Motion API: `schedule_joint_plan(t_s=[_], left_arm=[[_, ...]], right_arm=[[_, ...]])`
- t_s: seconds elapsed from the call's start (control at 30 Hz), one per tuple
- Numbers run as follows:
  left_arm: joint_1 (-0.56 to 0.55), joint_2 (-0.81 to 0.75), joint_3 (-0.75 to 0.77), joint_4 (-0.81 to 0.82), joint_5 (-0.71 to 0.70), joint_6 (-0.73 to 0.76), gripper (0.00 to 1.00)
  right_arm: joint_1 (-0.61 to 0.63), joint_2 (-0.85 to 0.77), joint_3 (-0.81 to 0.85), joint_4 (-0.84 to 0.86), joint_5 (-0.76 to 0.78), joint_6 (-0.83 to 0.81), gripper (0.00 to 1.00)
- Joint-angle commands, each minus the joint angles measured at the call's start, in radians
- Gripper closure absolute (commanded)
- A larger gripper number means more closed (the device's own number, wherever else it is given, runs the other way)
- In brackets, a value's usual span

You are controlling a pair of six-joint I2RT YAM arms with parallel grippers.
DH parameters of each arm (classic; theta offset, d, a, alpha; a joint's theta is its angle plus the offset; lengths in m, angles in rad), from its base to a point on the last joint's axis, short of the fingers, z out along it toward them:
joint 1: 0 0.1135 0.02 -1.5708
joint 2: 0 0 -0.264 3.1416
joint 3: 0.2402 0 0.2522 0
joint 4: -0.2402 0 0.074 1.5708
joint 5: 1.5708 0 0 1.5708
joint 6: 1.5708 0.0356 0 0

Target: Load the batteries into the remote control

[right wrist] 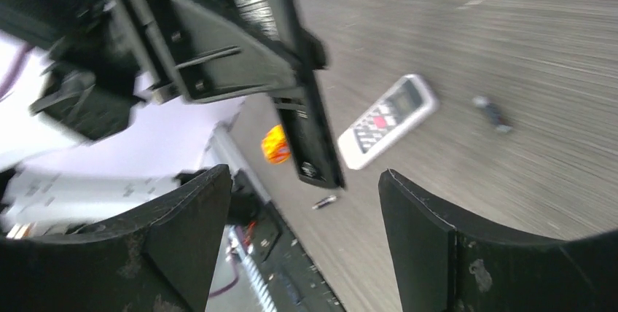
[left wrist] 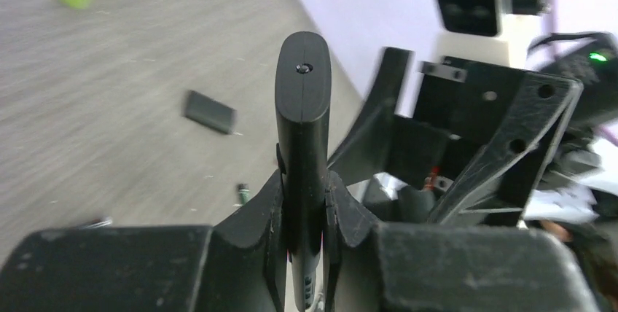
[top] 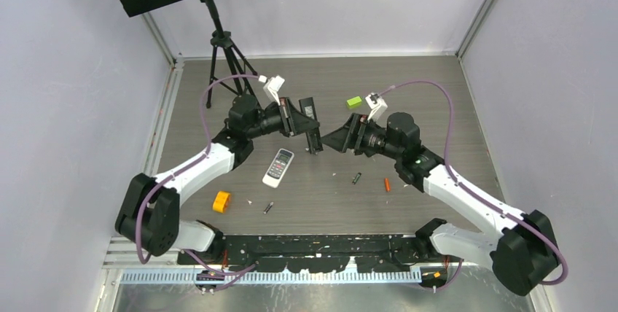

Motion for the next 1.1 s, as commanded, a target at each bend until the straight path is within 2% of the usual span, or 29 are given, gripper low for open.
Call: schedule_joint_plan(t_s=[0.0, 0.07, 0.13, 0.2, 0.3, 0.5, 0.77, 1.07], left_arm=[[0.006, -0.094, -0.002, -0.259, -0.302, 0.257, 1.0], [0.006, -0.111, -0.017, -0.282, -0.378, 0.282, 1.0], [0.006, -0.122, -0.032, -0.277, -0.399, 0.288, 1.0], [0.006, -0.13, -0.043, -0.269, -0.405, 0.287, 1.0], [0.006, -0.139, -0.052, -0.266, -0.41, 0.285, 1.0], [0.006, -0.148, -0.066, -0.266, -0.41, 0.279, 1.0], [0.006, -0.156, -0.094, -0.25, -0.398, 0.263, 1.0], [0.006, -0.183, -0.129, -0.24, -0.399, 0.268, 1.0]], right_arm=[[0.001, -0.044, 0.087, -0.438, 0.412, -0.076, 0.22], [0.001, -0.016, 0.113, -0.592, 0.597, -0.007, 0.28], [0.001, 0.034, 0.132, -0.709, 0.705, 0.045, 0.36], [0.003, 0.096, 0.145, -0.773, 0.725, 0.091, 0.45], [0.01, 0.191, 0.168, -0.853, 0.73, 0.144, 0.48], [0.031, 0.312, 0.173, -0.838, 0.705, 0.18, 0.43], [0.054, 0.41, 0.2, -0.804, 0.678, 0.185, 0.43], [0.087, 0.49, 0.25, -0.853, 0.716, 0.182, 0.57]])
